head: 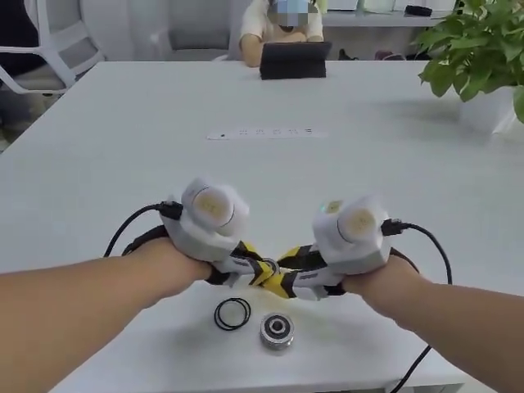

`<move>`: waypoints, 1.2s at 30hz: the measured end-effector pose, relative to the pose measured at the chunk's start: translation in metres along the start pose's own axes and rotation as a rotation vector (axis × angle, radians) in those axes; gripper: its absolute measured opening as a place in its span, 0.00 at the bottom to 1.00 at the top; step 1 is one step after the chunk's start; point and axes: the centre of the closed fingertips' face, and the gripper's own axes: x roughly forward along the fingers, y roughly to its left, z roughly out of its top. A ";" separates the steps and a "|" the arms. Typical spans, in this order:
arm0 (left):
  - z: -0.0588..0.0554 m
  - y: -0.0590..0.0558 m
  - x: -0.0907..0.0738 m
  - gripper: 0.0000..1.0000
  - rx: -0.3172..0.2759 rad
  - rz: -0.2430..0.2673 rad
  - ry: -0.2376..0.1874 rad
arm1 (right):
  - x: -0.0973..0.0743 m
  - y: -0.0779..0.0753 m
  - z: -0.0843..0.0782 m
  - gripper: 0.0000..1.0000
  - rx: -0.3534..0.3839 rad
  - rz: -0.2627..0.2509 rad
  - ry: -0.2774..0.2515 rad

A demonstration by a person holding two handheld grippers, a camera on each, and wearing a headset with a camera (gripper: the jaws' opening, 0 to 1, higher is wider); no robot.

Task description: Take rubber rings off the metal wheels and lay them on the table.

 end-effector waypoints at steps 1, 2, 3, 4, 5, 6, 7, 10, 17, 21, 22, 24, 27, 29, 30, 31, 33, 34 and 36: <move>0.000 0.000 0.000 0.07 0.000 0.000 0.000 | -0.001 0.000 -0.001 0.21 0.007 0.001 -0.001; 0.000 0.000 0.000 0.07 -0.001 0.000 0.000 | -0.001 0.000 -0.001 0.21 0.011 0.001 -0.002; 0.000 0.000 0.000 0.07 -0.001 0.000 0.000 | -0.002 0.000 -0.002 0.20 0.013 0.002 -0.002; 0.000 0.000 0.000 0.07 -0.001 0.000 0.000 | -0.002 -0.001 -0.002 0.20 0.018 0.002 -0.003; 0.000 0.000 0.000 0.07 -0.002 0.000 -0.001 | -0.003 0.000 -0.002 0.19 0.020 0.002 -0.004; 0.000 0.000 0.000 0.07 -0.002 0.001 -0.001 | -0.003 -0.001 -0.003 0.18 0.020 0.002 -0.003; 0.000 0.000 0.000 0.07 -0.003 0.001 -0.001 | -0.004 0.000 -0.003 0.17 0.020 0.001 -0.003; 0.000 0.000 0.000 0.07 -0.004 0.001 -0.001 | -0.006 -0.002 -0.007 0.12 0.034 -0.003 0.003; 0.000 0.000 0.000 0.07 -0.008 0.005 -0.001 | -0.007 -0.004 -0.009 0.01 0.047 -0.008 0.005; 0.000 0.000 0.000 0.07 -0.010 0.005 0.000 | -0.007 -0.005 -0.009 0.01 0.082 -0.004 0.004; 0.000 0.000 0.000 0.07 -0.010 0.005 0.000 | -0.007 -0.005 -0.009 0.02 0.078 -0.005 0.003; 0.000 0.000 0.000 0.07 -0.011 0.006 -0.001 | -0.007 -0.005 -0.009 0.02 0.083 -0.004 -0.001; 0.000 0.000 0.000 0.07 -0.011 0.006 -0.001 | -0.008 -0.006 -0.010 0.02 0.155 0.005 -0.016; 0.000 0.000 0.000 0.07 -0.011 0.007 0.000 | -0.008 -0.006 -0.010 0.01 0.174 0.006 -0.021; 0.000 0.000 0.000 0.07 -0.012 0.007 0.000 | -0.008 -0.007 -0.011 0.01 0.192 0.007 -0.023; 0.000 0.000 0.000 0.07 -0.012 0.007 0.000 | -0.008 -0.007 -0.011 0.01 0.200 0.009 -0.024; 0.000 0.000 0.000 0.07 -0.011 0.007 0.001 | -0.007 -0.007 -0.011 0.01 0.208 0.009 -0.024; 0.000 0.000 0.000 0.07 -0.011 0.007 0.001 | -0.008 -0.007 -0.011 0.01 0.218 0.009 -0.025; 0.000 0.000 0.000 0.07 -0.010 0.007 0.001 | -0.007 -0.005 -0.011 0.00 0.251 0.020 -0.030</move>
